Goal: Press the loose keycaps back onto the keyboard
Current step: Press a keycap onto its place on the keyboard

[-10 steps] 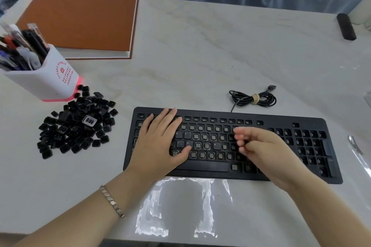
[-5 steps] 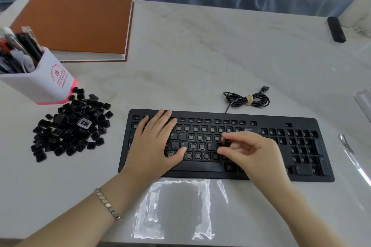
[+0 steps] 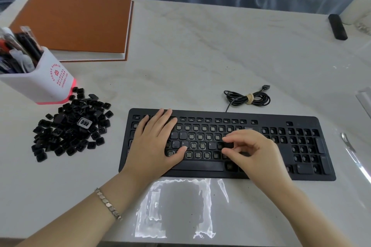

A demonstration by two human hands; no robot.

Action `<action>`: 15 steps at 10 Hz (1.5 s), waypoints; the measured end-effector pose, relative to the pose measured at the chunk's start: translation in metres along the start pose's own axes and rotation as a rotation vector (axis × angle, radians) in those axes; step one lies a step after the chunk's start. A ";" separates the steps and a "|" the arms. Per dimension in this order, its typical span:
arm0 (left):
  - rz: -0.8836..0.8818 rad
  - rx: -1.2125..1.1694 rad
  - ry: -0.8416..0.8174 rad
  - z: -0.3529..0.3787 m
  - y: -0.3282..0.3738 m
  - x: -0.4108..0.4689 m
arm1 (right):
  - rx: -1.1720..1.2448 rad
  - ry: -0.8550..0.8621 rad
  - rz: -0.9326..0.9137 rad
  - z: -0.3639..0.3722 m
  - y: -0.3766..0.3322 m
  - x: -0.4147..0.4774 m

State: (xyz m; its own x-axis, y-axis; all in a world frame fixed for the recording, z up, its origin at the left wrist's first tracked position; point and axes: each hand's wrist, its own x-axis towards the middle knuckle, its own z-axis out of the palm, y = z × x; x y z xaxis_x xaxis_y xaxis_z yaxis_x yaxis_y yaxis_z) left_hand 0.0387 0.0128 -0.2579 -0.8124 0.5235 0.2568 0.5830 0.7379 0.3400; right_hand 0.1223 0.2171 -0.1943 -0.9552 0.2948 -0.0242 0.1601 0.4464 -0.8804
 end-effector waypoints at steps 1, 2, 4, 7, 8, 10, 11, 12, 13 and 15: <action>0.007 0.009 0.004 0.000 0.000 0.000 | -0.040 0.019 0.010 -0.002 0.008 0.001; 0.006 0.009 0.002 -0.001 0.000 0.000 | -0.055 0.043 0.022 -0.003 0.010 0.003; 0.007 0.009 -0.002 -0.001 0.000 0.001 | -0.079 0.049 0.081 -0.007 0.016 0.005; 0.005 0.021 -0.010 -0.002 0.001 0.001 | -0.403 -0.104 -0.155 -0.004 0.026 0.009; 0.006 0.025 -0.010 -0.002 0.001 0.001 | -0.410 -0.166 -0.142 -0.002 0.026 0.013; 0.006 0.028 -0.011 -0.001 0.001 0.001 | -0.450 -0.187 -0.137 0.005 0.030 0.017; 0.001 0.026 -0.016 -0.001 0.001 0.001 | -0.446 -0.192 -0.142 0.005 0.032 0.019; 0.003 0.027 -0.018 -0.001 0.000 0.000 | -0.519 -0.089 -0.238 0.013 0.037 0.012; -0.007 0.018 -0.024 -0.001 0.001 0.000 | -0.639 0.014 -0.322 0.017 0.044 0.004; 0.002 0.015 -0.029 -0.001 -0.001 0.000 | -0.798 0.051 -0.519 0.015 0.057 -0.008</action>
State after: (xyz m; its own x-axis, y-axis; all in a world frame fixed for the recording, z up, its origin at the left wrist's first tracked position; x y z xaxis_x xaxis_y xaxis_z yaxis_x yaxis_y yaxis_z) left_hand 0.0383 0.0117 -0.2574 -0.8116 0.5365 0.2312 0.5841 0.7433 0.3259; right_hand 0.1351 0.2278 -0.2509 -0.9459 -0.0742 0.3159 -0.1402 0.9714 -0.1918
